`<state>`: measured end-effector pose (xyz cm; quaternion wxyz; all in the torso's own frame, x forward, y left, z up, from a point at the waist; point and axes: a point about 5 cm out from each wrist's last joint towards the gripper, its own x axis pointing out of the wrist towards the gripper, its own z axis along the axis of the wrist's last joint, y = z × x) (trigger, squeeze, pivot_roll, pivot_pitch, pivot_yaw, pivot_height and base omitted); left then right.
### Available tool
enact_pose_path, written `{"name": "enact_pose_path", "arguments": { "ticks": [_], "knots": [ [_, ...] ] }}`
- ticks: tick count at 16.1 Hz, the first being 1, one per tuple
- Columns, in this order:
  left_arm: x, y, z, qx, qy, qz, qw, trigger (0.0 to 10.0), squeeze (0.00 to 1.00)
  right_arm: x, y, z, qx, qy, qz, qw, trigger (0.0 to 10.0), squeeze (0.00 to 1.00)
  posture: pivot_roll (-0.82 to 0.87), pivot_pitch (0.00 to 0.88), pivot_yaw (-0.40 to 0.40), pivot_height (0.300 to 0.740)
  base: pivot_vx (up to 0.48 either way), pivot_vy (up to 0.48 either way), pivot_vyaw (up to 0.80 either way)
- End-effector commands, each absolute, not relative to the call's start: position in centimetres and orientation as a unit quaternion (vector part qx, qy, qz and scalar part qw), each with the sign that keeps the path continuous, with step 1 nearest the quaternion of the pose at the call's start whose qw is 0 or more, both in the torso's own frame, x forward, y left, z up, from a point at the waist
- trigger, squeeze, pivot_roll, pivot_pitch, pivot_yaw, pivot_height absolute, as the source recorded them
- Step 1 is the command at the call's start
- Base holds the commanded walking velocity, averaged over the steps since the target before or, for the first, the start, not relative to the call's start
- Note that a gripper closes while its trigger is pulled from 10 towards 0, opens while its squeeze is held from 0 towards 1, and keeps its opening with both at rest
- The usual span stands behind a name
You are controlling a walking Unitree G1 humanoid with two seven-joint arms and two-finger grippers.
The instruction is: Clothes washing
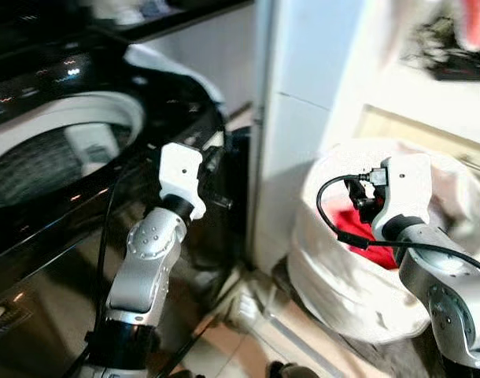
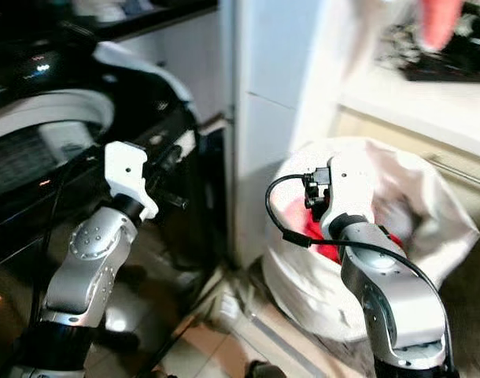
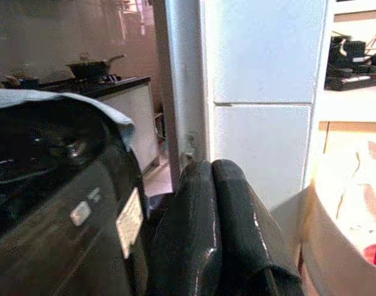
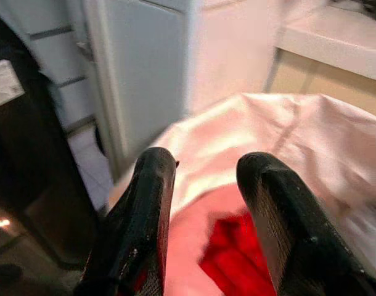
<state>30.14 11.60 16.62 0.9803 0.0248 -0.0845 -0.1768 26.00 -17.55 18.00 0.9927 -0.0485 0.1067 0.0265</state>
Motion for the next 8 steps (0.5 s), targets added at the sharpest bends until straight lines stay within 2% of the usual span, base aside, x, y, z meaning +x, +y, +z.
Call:
{"name": "enact_pose_path", "arguments": {
  "ticks": [1, 2, 4, 8],
  "knots": [
    [30.38, 12.04, 17.27, 0.037, -0.090, -0.152, 0.984, 10.0, 0.00, 26.22, -17.86, 17.99, -0.053, 0.116, 0.020, 0.992, 10.0, 0.00, -0.05, 0.000, 0.022, 0.740, 0.000, -0.420, -0.78],
    [30.45, 12.05, 17.22, 0.037, -0.088, -0.150, 0.984, 10.0, 0.00, 26.30, -17.77, 18.00, -0.053, 0.117, 0.021, 0.991, 10.0, 0.00, -0.05, 0.000, 0.022, 0.740, 0.000, -0.480, -0.78],
    [30.48, 12.13, 16.98, 0.037, -0.081, -0.150, 0.985, 10.0, 0.00, 26.43, -17.47, 17.96, -0.058, 0.123, 0.031, 0.990, 10.0, 0.00, -0.06, 0.000, 0.023, 0.740, 0.000, -0.480, 0.00],
    [30.60, 12.21, 17.21, 0.035, -0.076, -0.144, 0.986, 10.0, 0.00, 26.52, -17.33, 17.74, -0.060, 0.136, 0.044, 0.988, 10.0, 0.00, -0.05, 0.000, 0.016, 0.740, 0.000, 0.000, 0.00]
  ]
}}
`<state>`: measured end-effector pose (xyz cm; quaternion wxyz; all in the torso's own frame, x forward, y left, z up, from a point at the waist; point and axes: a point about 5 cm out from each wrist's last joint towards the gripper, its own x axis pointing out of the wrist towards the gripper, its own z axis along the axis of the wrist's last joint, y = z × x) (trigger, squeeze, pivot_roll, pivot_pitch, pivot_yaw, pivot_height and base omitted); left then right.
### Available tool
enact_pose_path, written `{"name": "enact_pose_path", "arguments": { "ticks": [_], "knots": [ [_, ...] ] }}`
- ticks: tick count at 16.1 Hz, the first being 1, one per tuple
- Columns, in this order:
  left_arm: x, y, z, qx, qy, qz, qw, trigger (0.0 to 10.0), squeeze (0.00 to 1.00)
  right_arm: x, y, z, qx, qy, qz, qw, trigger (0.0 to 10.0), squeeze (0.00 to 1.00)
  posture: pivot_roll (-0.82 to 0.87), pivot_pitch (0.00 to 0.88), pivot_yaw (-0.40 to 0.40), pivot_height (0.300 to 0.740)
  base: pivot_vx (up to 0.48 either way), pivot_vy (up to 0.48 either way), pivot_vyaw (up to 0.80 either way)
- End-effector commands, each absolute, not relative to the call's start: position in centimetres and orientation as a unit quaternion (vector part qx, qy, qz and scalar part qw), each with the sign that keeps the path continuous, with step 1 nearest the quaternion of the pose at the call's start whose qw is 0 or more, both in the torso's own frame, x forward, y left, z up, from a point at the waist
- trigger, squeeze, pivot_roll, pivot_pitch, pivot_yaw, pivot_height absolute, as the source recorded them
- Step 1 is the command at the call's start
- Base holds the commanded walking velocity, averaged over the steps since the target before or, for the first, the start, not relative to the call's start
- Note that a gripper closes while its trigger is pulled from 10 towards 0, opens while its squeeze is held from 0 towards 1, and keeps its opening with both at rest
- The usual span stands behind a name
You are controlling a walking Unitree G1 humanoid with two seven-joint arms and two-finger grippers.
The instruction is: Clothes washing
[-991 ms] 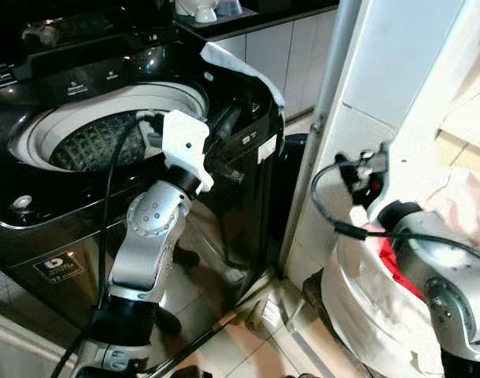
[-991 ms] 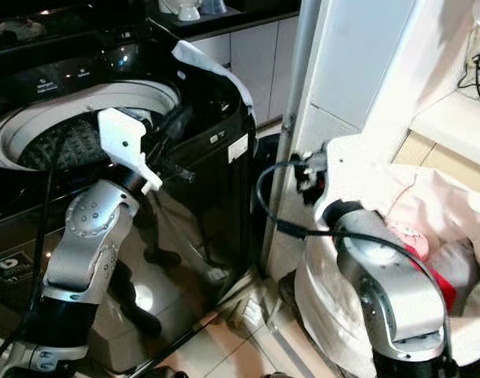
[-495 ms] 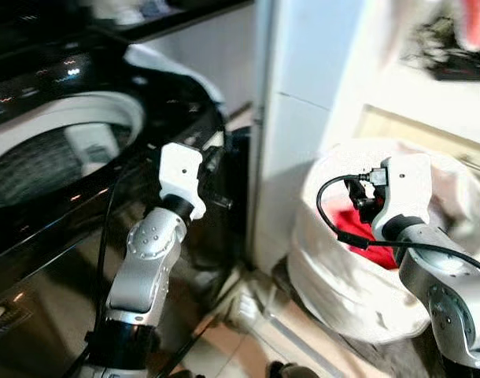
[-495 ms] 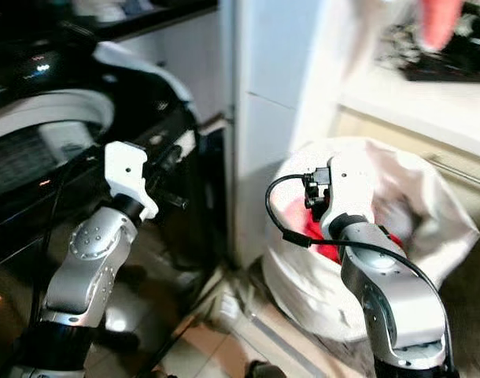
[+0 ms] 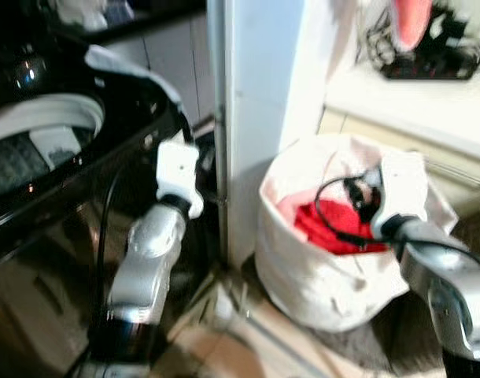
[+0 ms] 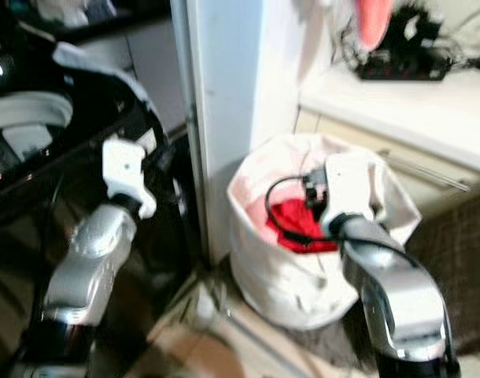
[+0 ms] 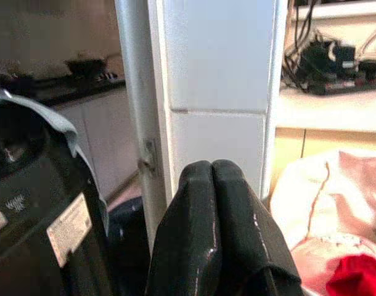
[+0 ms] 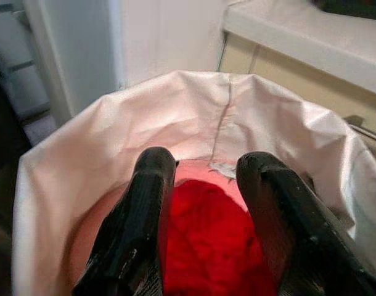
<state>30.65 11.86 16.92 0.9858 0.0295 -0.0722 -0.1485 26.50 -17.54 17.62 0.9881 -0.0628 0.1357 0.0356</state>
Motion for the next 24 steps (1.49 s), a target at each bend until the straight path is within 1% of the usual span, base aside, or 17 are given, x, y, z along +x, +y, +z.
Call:
{"name": "enact_pose_path", "arguments": {
  "ticks": [1, 6, 8, 10, 14, 18, 22, 24],
  "knots": [
    [30.6, 12.1, 17.3, 0.029, -0.075, -0.150, 0.985, 10.0, 0.00, 26.6, -17.3, 17.8, -0.057, 0.136, 0.047, 0.988, 10.0, 0.00, -0.05, 0.000, 0.016, 0.740, 0.000, 0.000, 0.00],
    [30.5, 12.3, 17.3, 0.020, -0.075, -0.142, 0.987, 10.0, 0.00, 26.9, -16.9, 18.1, -0.054, 0.121, 0.069, 0.989, 10.0, 0.00, -0.04, 0.000, 0.009, 0.740, 0.000, 0.000, 0.00],
    [30.3, 12.3, 17.0, 0.028, -0.072, -0.148, 0.986, 10.0, 0.00, 26.9, -17.0, 18.2, -0.061, 0.107, 0.058, 0.991, 10.0, 0.00, -0.04, 0.000, 0.006, 0.740, 0.000, 0.000, 0.00],
    [30.1, 12.2, 16.8, 0.038, -0.074, -0.150, 0.985, 10.0, 0.00, 27.0, -17.0, 18.0, -0.048, 0.096, 0.051, 0.993, 10.0, 0.00, -0.04, 0.000, 0.002, 0.740, 0.000, 0.000, 0.00],
    [29.6, 12.2, 16.6, 0.031, -0.075, -0.152, 0.985, 10.0, 0.00, 26.5, -15.9, 17.7, -0.034, 0.090, 0.093, 0.991, 10.0, 0.00, -0.03, 0.000, -0.002, 0.740, 0.000, 0.000, 0.00],
    [29.1, 12.1, 16.2, 0.033, -0.071, -0.159, 0.984, 10.0, 0.00, 26.3, -15.8, 17.2, -0.033, 0.092, 0.104, 0.990, 10.0, 0.00, -0.03, 0.000, -0.007, 0.740, 0.000, 0.000, 0.00],
    [29.3, 12.2, 16.5, 0.031, -0.072, -0.164, 0.983, 10.0, 0.00, 26.6, -15.4, 17.4, -0.031, 0.087, 0.114, 0.989, 10.0, 0.00, -0.03, 0.000, -0.004, 0.740, 0.000, 0.000, 0.00],
    [29.7, 12.6, 16.5, 0.039, -0.076, -0.151, 0.985, 10.0, 0.00, 26.9, -15.1, 17.6, -0.033, 0.078, 0.130, 0.988, 10.0, 0.00, -0.02, 0.000, -0.004, 0.740, 0.000, 0.000, 0.00]
  ]
}}
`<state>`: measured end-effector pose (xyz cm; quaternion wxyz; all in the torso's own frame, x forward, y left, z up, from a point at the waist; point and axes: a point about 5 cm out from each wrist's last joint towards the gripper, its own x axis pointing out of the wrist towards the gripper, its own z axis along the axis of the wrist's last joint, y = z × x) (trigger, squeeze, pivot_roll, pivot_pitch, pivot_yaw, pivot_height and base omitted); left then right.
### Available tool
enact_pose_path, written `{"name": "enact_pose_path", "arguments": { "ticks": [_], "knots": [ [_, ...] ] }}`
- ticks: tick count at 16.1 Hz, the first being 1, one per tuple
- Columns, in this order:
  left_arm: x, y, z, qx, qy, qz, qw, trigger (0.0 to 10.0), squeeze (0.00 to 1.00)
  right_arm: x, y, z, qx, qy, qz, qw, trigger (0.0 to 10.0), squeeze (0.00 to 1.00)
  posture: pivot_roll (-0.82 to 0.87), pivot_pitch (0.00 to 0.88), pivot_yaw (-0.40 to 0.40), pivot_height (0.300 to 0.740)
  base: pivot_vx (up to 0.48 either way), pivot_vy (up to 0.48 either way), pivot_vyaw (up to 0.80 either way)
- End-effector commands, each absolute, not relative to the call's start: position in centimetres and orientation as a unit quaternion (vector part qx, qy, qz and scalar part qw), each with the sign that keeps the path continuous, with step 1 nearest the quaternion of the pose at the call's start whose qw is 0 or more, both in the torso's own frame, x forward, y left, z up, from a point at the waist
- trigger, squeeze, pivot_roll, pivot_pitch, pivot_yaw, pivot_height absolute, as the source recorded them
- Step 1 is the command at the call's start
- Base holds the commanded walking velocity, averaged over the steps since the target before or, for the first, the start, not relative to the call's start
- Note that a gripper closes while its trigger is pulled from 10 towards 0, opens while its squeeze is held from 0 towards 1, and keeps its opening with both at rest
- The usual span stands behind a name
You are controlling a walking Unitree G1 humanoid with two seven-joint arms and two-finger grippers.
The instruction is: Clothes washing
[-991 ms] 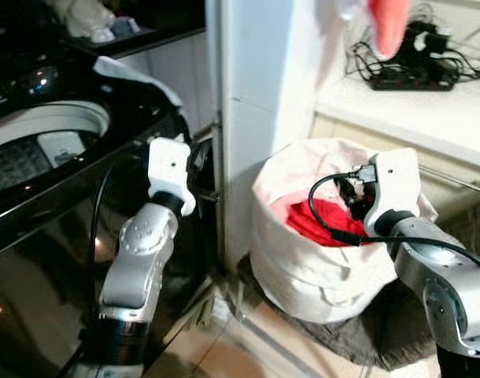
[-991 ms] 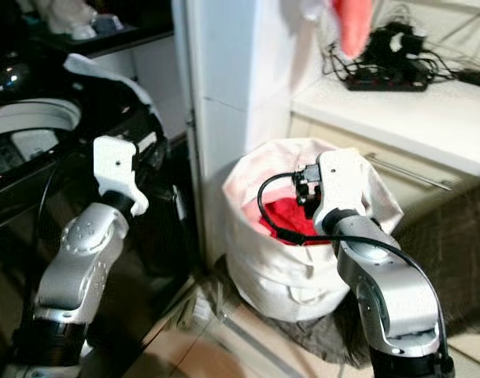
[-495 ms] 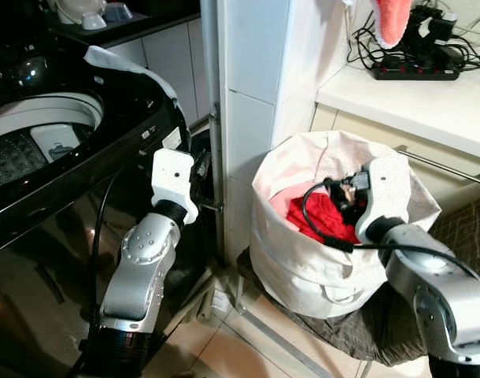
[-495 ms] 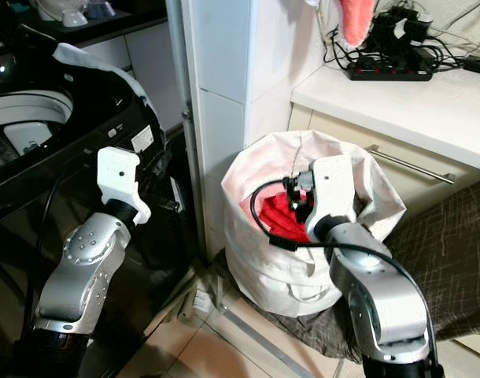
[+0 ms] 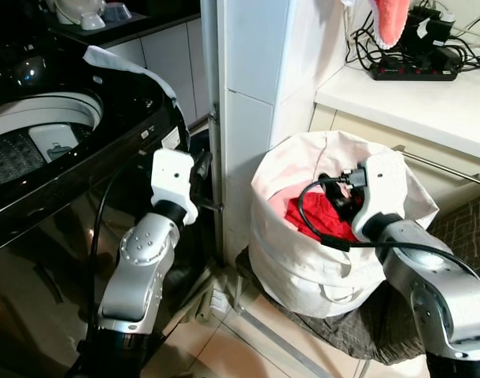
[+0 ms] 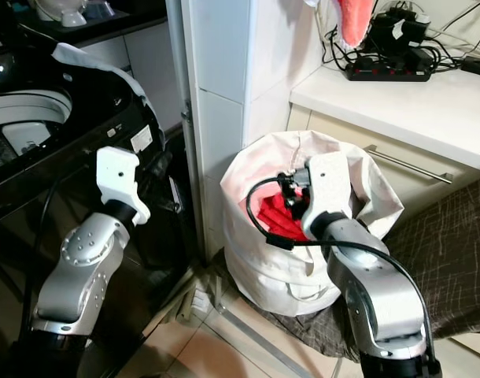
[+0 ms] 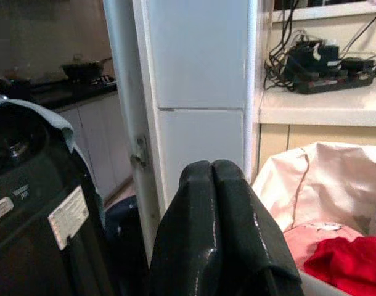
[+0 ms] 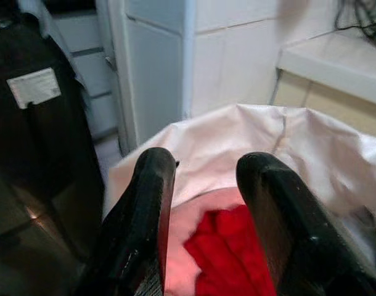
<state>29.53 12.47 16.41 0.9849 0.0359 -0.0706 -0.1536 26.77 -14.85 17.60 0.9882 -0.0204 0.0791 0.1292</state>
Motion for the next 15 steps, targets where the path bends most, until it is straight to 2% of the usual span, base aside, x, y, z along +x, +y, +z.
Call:
{"name": "enact_pose_path", "arguments": {
  "ticks": [1, 2, 3, 5, 6, 8, 10, 12, 14, 15],
  "knots": [
    [29.5, 13.3, 16.3, 0.020, -0.061, -0.131, 0.989, 10.0, 0.00, 26.6, -14.2, 16.9, 0.015, 0.090, 0.138, 0.986, 10.0, 0.00, -0.05, 0.000, -0.029, 0.740, 0.000, 0.000, 0.00],
    [29.5, 13.7, 16.2, -0.015, -0.051, -0.109, 0.993, 10.0, 0.00, 26.5, -13.2, 16.2, 0.045, 0.096, 0.144, 0.984, 10.0, 0.00, -0.04, 0.000, 0.002, 0.740, 0.270, 0.000, 0.00],
    [29.6, 13.6, 16.3, -0.023, -0.052, -0.102, 0.993, 10.0, 0.00, 26.5, -12.9, 16.1, 0.039, 0.094, 0.146, 0.984, 10.0, 0.00, -0.04, 0.000, 0.002, 0.740, 0.270, 0.000, 0.00],
    [29.4, 13.3, 16.6, 0.004, -0.069, -0.122, 0.990, 10.0, 0.00, 26.3, -13.0, 16.1, -0.011, 0.095, 0.165, 0.982, 10.0, 0.00, -0.02, 0.000, -0.016, 0.740, 0.264, 0.000, 0.00],
    [29.2, 13.8, 16.9, 0.043, -0.077, -0.148, 0.985, 10.0, 0.00, 26.4, -13.6, 16.7, -0.037, 0.082, 0.174, 0.981, 10.0, 0.00, -0.01, 0.000, -0.022, 0.740, 0.386, 0.000, 0.00],
    [29.2, 14.2, 16.9, 0.049, -0.076, -0.139, 0.986, 10.0, 0.00, 26.5, -13.8, 16.7, -0.037, 0.080, 0.174, 0.981, 10.0, 0.00, 0.00, 0.000, -0.021, 0.740, 0.388, 0.000, 0.00],
    [29.2, 14.4, 16.9, 0.037, -0.068, -0.127, 0.989, 10.0, 0.00, 26.7, -14.1, 16.9, -0.032, 0.075, 0.160, 0.984, 10.0, 0.00, 0.02, 0.000, -0.014, 0.740, 0.409, 0.000, 0.70],
    [29.0, 13.9, 17.0, 0.035, -0.073, -0.131, 0.988, 10.0, 0.00, 26.7, -15.0, 16.7, -0.002, 0.080, 0.113, 0.990, 10.0, 0.00, 0.02, 0.000, -0.011, 0.740, 0.401, 0.000, 0.00],
    [28.9, 13.2, 16.8, 0.029, -0.073, -0.154, 0.985, 10.0, 0.00, 26.6, -15.5, 16.6, -0.016, 0.081, 0.098, 0.992, 10.0, 0.00, 0.01, 0.000, -0.002, 0.740, 0.150, 0.000, 0.00],
    [28.9, 12.8, 16.6, 0.028, -0.065, -0.165, 0.984, 10.0, 0.00, 26.7, -16.2, 16.4, -0.025, 0.103, 0.062, 0.992, 10.0, 0.00, 0.01, 0.000, -0.002, 0.740, 0.000, 0.000, 0.00]
  ]
}}
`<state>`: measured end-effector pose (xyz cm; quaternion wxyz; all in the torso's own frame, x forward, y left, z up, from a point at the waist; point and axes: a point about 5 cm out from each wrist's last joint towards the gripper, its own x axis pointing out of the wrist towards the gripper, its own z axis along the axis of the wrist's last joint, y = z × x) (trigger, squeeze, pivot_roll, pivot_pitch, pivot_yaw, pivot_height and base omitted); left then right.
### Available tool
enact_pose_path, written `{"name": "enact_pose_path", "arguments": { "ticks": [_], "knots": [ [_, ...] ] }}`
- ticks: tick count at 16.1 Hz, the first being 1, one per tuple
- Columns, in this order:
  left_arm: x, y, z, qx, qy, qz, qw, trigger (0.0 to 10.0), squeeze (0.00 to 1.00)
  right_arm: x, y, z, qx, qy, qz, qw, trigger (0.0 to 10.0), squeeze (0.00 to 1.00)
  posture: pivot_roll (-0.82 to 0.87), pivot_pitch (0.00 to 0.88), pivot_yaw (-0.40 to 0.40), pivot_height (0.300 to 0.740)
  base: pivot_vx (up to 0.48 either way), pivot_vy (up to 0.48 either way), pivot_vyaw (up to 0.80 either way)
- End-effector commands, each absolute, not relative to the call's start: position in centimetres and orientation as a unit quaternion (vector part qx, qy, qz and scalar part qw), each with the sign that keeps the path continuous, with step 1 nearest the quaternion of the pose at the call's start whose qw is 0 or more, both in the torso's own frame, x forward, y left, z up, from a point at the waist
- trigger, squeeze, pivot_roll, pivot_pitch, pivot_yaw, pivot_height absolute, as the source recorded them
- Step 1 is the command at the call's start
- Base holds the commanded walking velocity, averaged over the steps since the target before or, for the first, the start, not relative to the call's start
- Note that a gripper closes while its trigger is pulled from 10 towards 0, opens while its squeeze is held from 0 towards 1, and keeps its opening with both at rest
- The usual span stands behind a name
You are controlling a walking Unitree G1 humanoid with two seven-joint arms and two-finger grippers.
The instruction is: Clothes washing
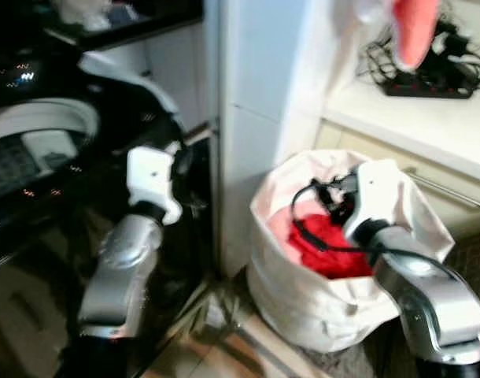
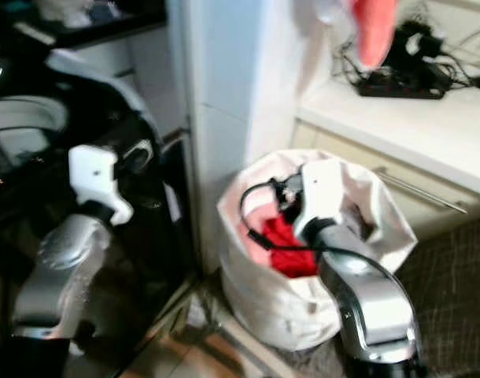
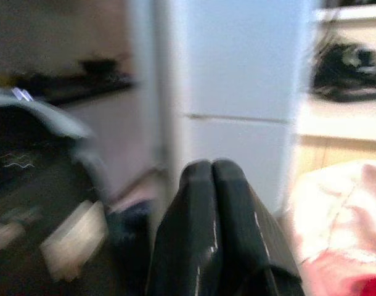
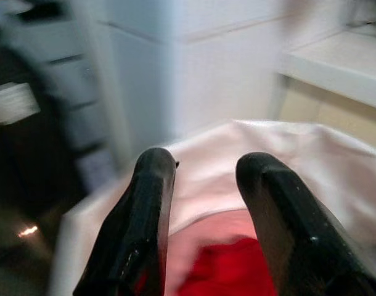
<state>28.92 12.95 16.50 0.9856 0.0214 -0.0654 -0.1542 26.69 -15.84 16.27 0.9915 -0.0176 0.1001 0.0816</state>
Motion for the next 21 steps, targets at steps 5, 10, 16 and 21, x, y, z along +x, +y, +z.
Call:
{"name": "enact_pose_path", "arguments": {
  "ticks": [5, 10, 16, 21],
  "knots": [
    [28.7, 12.0, 16.7, 0.031, -0.058, -0.226, 0.972, 10.0, 0.00, 27.8, -18.7, 15.6, 0.000, 0.188, 0.028, 0.982, 10.0, 1.00, -0.03, 0.000, 0.026, 0.740, 0.000, 0.000, 0.00],
    [26.7, 10.7, 15.3, 0.057, 0.022, -0.415, 0.908, 10.0, 0.00, 32.2, -19.8, 11.4, 0.000, 0.309, 0.056, 0.949, 10.0, 1.00, -0.03, 0.000, 0.030, 0.740, 0.000, 0.000, 0.00],
    [25.4, 12.0, 15.3, 0.056, 0.067, -0.435, 0.896, 10.0, 0.00, 35.6, -18.7, 9.8, 0.022, 0.337, 0.106, 0.935, 10.0, 1.00, 0.04, 0.000, -0.014, 0.740, 0.000, 0.000, 0.00],
    [24.1, 11.8, 15.8, 0.050, 0.092, -0.476, 0.873, 10.0, 0.00, 36.4, -18.2, 8.7, -0.063, 0.359, 0.096, 0.926, 10.0, 1.00, 0.06, 0.000, -0.007, 0.740, 0.000, 0.000, 0.00]
  ]
}}
